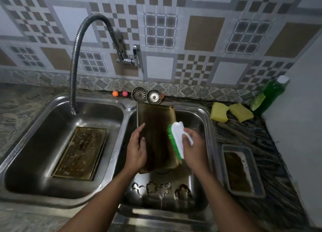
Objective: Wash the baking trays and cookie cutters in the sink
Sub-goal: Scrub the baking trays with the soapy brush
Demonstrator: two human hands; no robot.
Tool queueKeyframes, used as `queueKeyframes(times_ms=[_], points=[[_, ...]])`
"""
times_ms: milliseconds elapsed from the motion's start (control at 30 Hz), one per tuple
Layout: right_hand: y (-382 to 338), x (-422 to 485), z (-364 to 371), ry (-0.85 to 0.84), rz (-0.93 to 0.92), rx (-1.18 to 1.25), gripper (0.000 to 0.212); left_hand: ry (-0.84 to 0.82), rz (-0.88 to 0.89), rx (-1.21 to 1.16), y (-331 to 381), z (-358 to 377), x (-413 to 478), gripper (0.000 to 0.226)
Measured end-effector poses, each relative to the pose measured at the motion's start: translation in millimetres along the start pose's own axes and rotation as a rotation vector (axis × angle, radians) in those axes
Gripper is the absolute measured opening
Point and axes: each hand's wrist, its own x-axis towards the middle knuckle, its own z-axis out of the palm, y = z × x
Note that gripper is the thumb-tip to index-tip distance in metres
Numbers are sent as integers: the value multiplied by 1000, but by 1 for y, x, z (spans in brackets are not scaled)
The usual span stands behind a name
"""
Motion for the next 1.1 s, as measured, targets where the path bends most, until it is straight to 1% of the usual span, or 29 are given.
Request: queueKeyframes(times_ms=[33, 100, 167, 267, 333, 400, 467, 500, 567, 667, 733, 767, 900, 967, 1033, 1100], points=[[3, -1, 12, -28, 12, 10, 28, 10, -27, -17, -1, 0, -1, 48], [6, 0, 28, -32, 29, 10, 31, -9, -86, -52, -4, -4, -3, 45], [3, 9, 37, 28, 47, 22, 33, -54, -98, -87, -3, -10, -5, 47], [-15, 31, 53, 115, 49, 28, 33, -147, -56, -116, 3, -8, 0, 47], [-30, 35, 66, 68, -28, 22, 33, -129, -58, -138, 4, -4, 10, 47], [-31, 26, 75, -35, -113, 44, 31, -73, -98, -173, -1, -2, 21, 47], [-16, 13, 74, -89, -118, 50, 29, -39, -131, -162, -8, -4, 27, 47], [-6, 12, 70, -77, -97, 44, 28, -41, -146, -160, -11, -5, 29, 47], [9, 26, 61, 10, -25, 5, 28, -69, -164, -181, -16, -4, 30, 48], [14, 64, 59, 154, 66, -18, 30, -190, -165, -158, -15, 7, 25, 50], [7, 74, 65, 204, 76, 8, 30, -232, -164, -128, -13, 17, 19, 52], [3, 70, 70, 182, 52, 8, 29, -224, -170, -132, -12, 21, 17, 52], [-5, 29, 73, 6, -81, -9, 27, -137, -190, -163, -7, 18, 29, 56], [7, 16, 64, -22, -47, 19, 26, -88, -208, -182, -8, 9, 33, 55], [18, 17, 53, 60, 36, -6, 27, -84, -218, -185, -9, 4, 29, 54], [21, 32, 47, 184, 76, -30, 27, -140, -200, -174, -7, 4, 22, 54]])
